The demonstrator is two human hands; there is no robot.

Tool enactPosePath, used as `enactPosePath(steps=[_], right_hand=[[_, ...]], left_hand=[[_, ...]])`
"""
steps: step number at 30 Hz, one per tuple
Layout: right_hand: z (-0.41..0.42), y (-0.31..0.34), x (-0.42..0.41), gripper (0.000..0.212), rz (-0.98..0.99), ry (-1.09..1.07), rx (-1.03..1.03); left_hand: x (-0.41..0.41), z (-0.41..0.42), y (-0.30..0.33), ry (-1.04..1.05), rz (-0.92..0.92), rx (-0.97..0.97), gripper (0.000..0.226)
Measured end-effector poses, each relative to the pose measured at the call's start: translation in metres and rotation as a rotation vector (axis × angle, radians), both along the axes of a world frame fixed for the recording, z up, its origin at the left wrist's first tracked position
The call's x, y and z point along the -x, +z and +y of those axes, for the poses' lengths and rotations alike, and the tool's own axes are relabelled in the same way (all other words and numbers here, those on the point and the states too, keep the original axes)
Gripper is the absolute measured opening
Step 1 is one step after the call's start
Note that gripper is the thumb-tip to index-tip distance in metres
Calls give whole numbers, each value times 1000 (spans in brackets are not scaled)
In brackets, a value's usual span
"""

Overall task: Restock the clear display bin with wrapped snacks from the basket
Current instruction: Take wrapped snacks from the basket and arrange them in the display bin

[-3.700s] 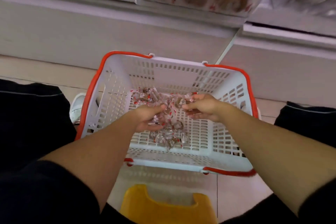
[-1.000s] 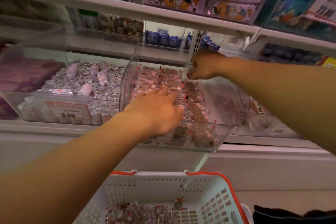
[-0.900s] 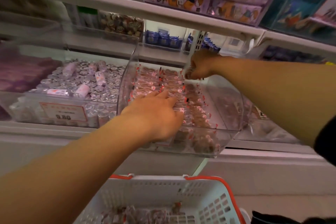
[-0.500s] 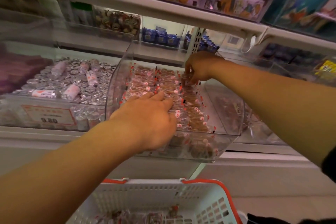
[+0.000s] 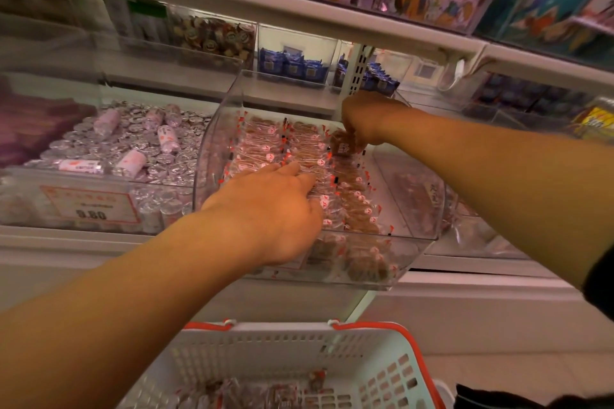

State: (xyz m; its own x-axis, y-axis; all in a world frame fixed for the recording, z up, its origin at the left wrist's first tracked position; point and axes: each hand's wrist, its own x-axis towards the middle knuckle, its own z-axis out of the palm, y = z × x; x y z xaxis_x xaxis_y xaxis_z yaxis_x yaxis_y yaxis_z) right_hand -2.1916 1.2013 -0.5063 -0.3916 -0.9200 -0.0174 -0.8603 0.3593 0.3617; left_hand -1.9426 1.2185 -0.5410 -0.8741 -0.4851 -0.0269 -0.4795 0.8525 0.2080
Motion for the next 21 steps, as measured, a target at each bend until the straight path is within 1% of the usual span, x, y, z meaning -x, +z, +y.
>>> enactPosePath(steps=[3, 6, 8, 10, 11, 13, 15, 17, 19, 21], right_hand=[[-3, 2, -2, 26, -8, 5, -1], [-6, 1, -2, 29, -40, 1, -9], [-6, 0, 0, 35, -54, -8, -13], [-5, 0, 2, 40, -48, 20, 5], [-5, 0, 3, 40, -37, 47, 29], [-5, 0, 5, 29, -31, 86, 74], [-6, -1, 5, 17, -50, 90, 62], [-8, -3, 3, 20, -78, 69, 46], [-8, -2, -2, 17, -106, 45, 42], [-3, 4, -8, 11, -111, 32, 19]], left_hand=[[0, 0, 0, 2, 9, -3, 57], [-1, 1, 1, -1, 14, -2, 56], [-1, 1, 1, 5, 22, 0, 56], [-2, 2, 1, 17, 47, 1, 56], [-2, 2, 1, 21, 63, 2, 56], [-2, 2, 0, 24, 82, 11, 56], [-1, 2, -1, 22, 83, 18, 56], [-1, 1, -1, 21, 78, 21, 55], [-1, 1, 0, 16, 101, 21, 49], [-3, 3, 1, 11, 197, 37, 40]])
